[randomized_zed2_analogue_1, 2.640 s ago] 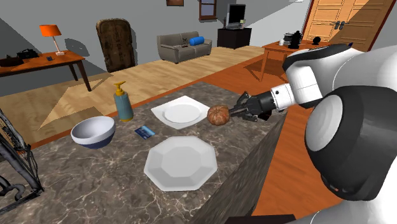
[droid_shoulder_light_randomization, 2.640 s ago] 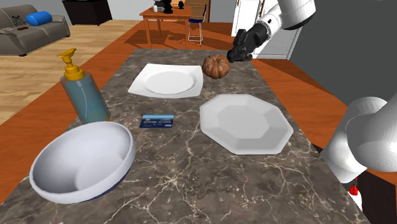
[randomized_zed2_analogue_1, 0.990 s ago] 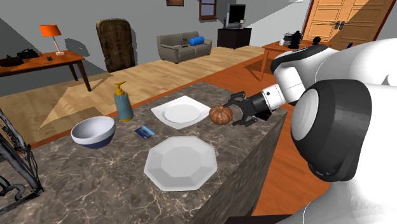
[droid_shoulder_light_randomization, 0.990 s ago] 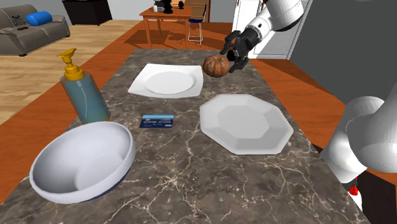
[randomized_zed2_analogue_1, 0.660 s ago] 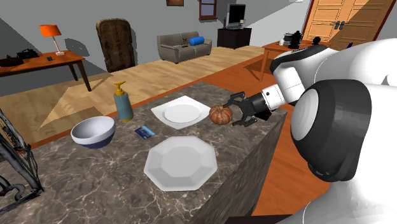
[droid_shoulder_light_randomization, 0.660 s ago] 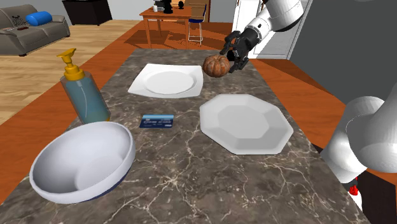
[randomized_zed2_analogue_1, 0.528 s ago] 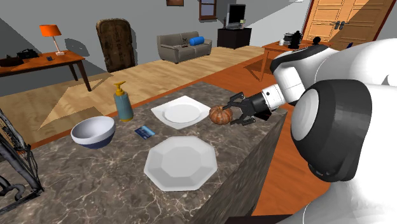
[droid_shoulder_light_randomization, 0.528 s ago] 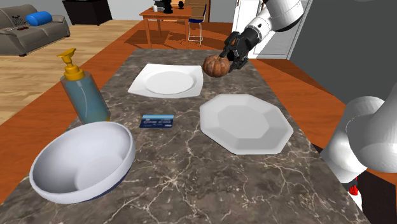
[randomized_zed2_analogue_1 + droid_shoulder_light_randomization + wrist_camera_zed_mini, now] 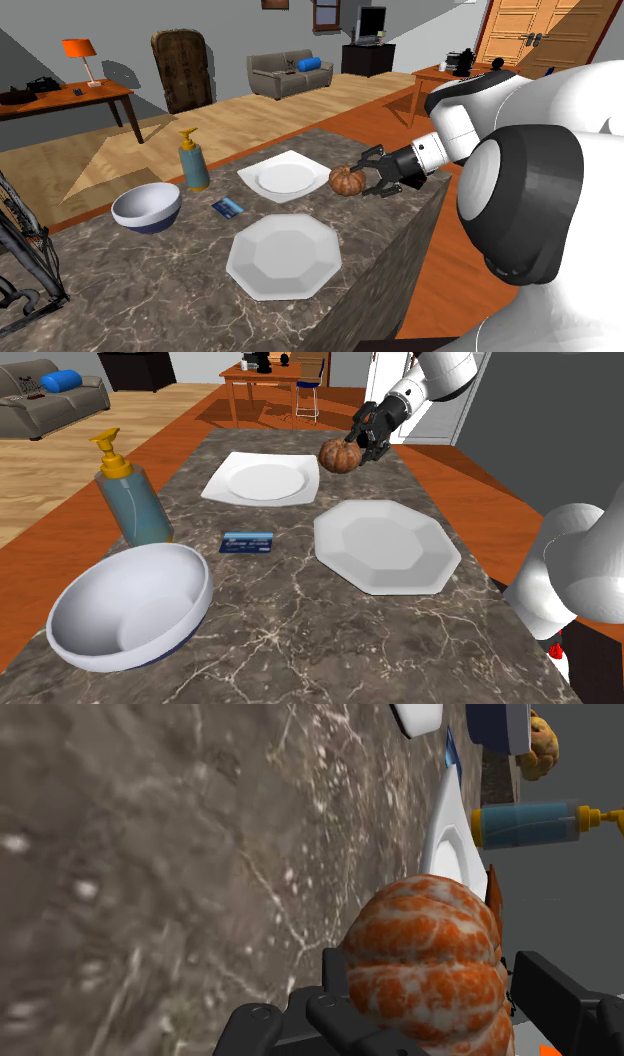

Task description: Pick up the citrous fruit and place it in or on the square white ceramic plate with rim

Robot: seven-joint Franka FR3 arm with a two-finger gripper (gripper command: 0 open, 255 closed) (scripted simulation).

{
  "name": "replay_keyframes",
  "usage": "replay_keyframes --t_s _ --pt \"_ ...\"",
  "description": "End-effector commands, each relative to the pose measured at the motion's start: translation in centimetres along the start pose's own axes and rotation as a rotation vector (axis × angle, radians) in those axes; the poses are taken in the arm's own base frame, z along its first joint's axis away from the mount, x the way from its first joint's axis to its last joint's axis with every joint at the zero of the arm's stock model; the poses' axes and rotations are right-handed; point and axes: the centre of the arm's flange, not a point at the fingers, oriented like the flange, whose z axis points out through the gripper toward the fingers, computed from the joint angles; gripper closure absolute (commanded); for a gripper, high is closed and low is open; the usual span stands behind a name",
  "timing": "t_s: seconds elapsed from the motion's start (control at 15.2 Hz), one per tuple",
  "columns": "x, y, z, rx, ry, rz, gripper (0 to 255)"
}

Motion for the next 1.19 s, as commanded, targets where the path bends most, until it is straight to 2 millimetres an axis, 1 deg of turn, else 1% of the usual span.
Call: replay_keyframes --t_s 0.0,0.79,0.86,0.92,0.99,1.06,1.12 --pt "0.0 0.0 0.1 -0.001 -0.002 0.001 255" --pt "-1.0 -5.4 -3.0 -0.001 -0.002 0.001 255" --pt "-0.9 -4.9 -2.7 -0.001 -0.001 0.0 255" --pt "-0.9 -4.9 -2.7 -0.001 -0.001 0.0 0" --pt "-4.0 -3.3 -2.4 0.038 0.146 0.03 0" --pt "-7.1 -1.9 -1.5 0.077 0.293 0.06 0" --pt "-10.0 -0.6 -0.1 0.115 0.44 0.091 0"
